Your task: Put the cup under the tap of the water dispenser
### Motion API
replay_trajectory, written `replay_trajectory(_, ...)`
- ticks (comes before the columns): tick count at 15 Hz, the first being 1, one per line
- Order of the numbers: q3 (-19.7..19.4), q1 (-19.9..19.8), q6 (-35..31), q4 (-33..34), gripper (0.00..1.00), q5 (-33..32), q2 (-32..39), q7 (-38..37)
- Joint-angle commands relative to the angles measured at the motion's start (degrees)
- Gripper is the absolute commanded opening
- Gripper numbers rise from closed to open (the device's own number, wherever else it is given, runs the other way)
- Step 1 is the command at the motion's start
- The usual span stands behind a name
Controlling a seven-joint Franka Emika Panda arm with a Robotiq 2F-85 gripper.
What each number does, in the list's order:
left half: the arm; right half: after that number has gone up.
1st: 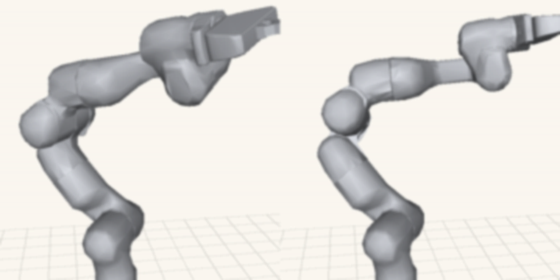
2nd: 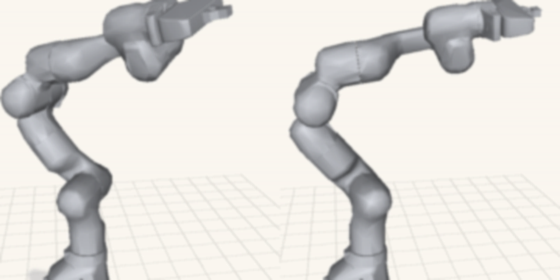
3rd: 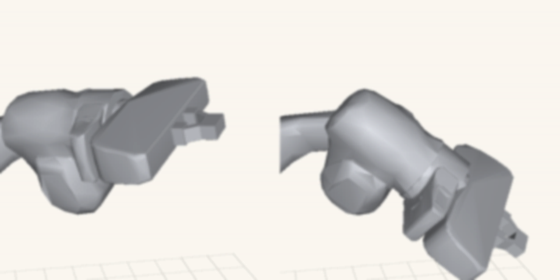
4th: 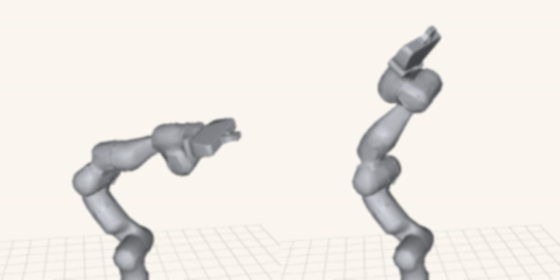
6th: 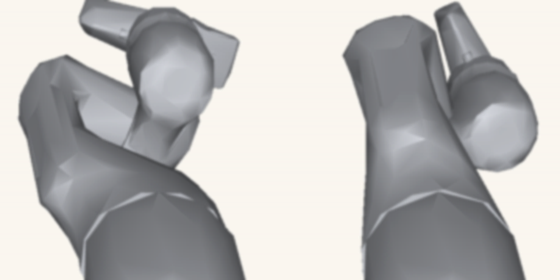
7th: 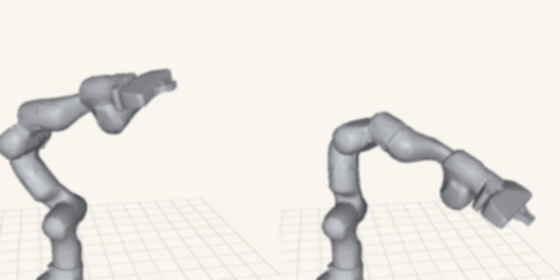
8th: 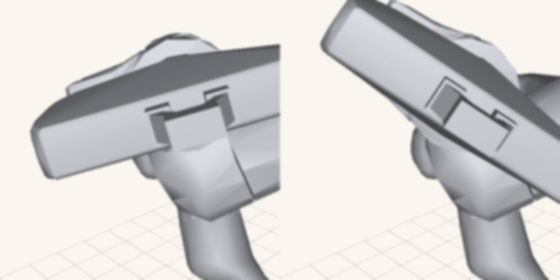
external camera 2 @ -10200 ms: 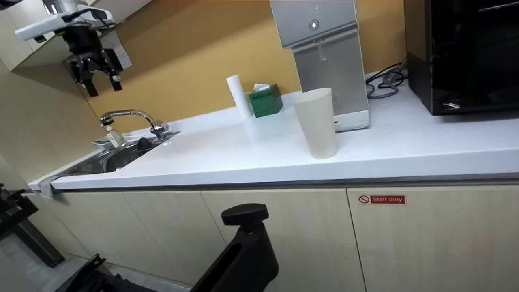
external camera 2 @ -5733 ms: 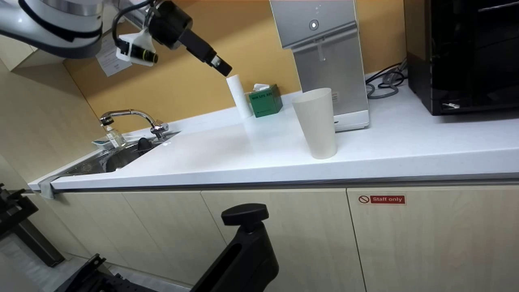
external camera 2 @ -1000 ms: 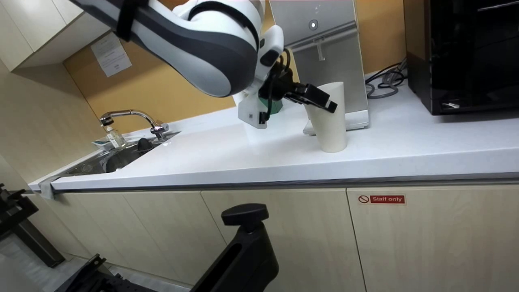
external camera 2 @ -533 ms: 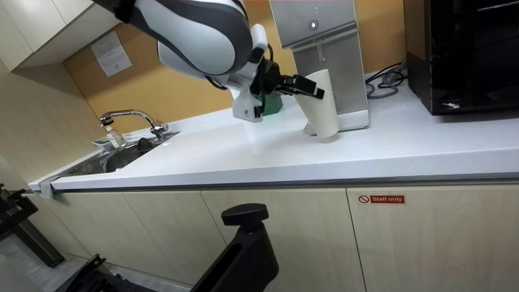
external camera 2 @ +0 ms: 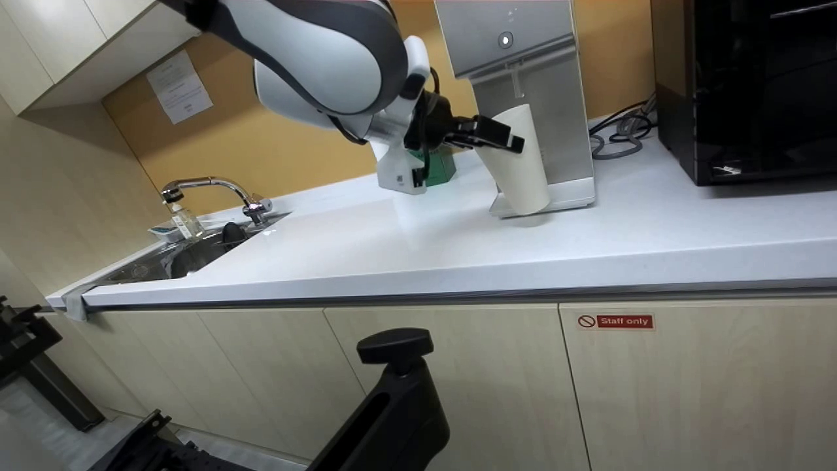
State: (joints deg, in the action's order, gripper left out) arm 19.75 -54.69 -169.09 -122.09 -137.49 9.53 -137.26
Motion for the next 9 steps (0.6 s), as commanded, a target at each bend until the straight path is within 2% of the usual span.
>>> replay_trajectory(1, 0.9, -0.7, -0.5, 1.7, 0.42, -2.3, 0.5, -3.4)
replay_trajectory(9, 3.2, -0.6, -3.0, 4.6, 0.42, -2.3, 2.4, -2.8)
